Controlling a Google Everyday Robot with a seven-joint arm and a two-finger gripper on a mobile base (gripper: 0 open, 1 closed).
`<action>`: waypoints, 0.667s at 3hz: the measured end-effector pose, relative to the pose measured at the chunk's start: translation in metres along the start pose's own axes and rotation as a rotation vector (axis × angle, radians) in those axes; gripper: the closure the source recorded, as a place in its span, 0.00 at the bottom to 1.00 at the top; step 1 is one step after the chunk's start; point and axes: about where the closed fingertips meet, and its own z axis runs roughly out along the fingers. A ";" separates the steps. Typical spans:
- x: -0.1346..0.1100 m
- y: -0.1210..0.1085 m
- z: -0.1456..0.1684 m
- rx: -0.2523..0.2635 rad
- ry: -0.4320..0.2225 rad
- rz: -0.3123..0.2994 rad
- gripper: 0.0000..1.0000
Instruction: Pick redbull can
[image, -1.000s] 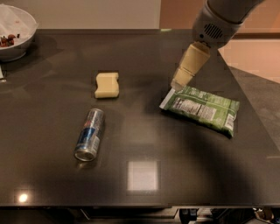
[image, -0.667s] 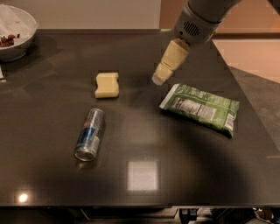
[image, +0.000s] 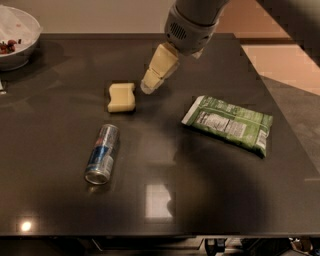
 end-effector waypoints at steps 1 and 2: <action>-0.013 0.018 0.007 0.042 0.035 0.067 0.00; -0.013 0.018 0.007 0.042 0.035 0.065 0.00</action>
Offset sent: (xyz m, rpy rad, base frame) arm -0.0051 0.0177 -0.0021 -0.0343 0.0080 -0.0516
